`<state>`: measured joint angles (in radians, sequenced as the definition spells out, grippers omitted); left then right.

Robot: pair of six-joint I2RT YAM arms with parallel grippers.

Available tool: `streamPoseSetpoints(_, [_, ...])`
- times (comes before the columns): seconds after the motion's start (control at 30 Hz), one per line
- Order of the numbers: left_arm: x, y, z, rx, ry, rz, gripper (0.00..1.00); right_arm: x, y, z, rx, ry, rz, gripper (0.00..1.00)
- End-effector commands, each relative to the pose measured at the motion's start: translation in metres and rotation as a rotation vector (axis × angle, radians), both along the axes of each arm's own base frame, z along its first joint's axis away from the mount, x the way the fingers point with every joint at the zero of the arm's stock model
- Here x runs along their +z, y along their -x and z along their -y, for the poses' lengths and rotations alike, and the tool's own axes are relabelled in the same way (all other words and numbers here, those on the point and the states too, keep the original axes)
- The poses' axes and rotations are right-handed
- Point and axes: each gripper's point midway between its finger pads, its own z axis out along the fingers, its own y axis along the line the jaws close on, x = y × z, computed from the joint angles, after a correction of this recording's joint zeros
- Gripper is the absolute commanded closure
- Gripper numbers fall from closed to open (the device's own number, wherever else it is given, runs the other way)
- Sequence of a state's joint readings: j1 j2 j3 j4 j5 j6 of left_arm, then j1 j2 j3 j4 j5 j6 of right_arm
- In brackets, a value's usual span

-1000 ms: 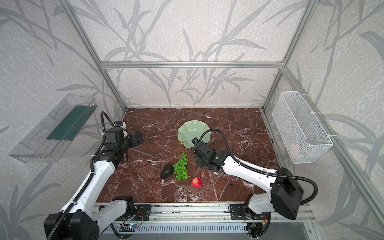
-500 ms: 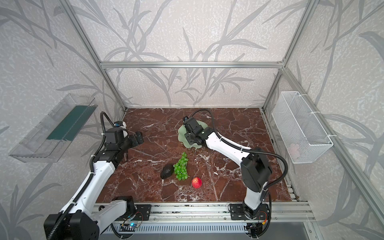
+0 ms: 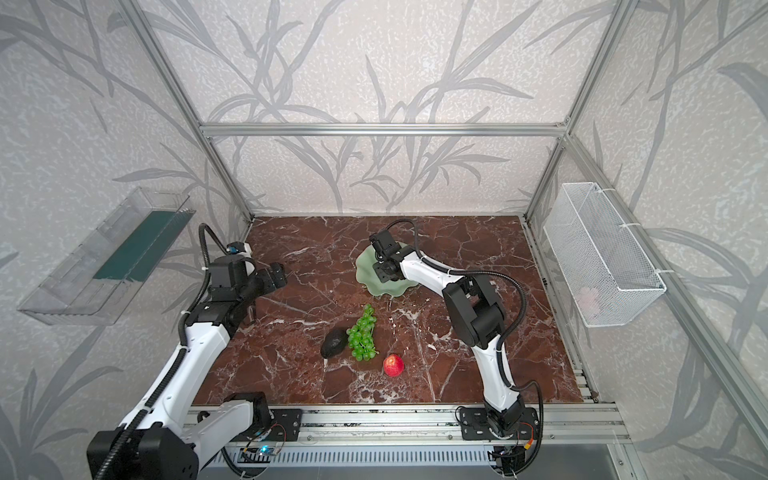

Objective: Place and organize the fake fruits in the fruit bowl
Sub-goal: 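Carry the avocado with the right gripper into the green bowl and release, then grasp the other avocado with the left gripper while the right arm withdraws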

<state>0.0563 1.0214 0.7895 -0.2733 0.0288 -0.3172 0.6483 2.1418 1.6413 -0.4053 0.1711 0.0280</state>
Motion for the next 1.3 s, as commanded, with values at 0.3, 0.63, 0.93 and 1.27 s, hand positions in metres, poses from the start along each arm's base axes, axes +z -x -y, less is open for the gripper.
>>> streamPoseSetpoints(0.3, [0.006,0.001,-0.003,0.018,0.006,0.012,0.04,-0.006,-0.014,-0.010,-0.001,-0.047,0.017,0.32])
streamPoseSetpoints(0.63, [-0.001,0.003,0.001,0.009,0.035,-0.012,0.06,0.089,-0.008,0.003,-0.039,-0.149,0.179,0.13])
streamPoseSetpoints(0.93, [-0.018,0.012,0.046,-0.159,0.202,-0.068,0.13,0.152,0.069,0.055,-0.099,-0.368,0.293,0.06])
streamPoseSetpoints(1.27, [-0.039,0.059,0.134,-0.391,0.205,-0.259,0.15,0.158,0.133,0.096,-0.097,-0.478,0.344,0.01])
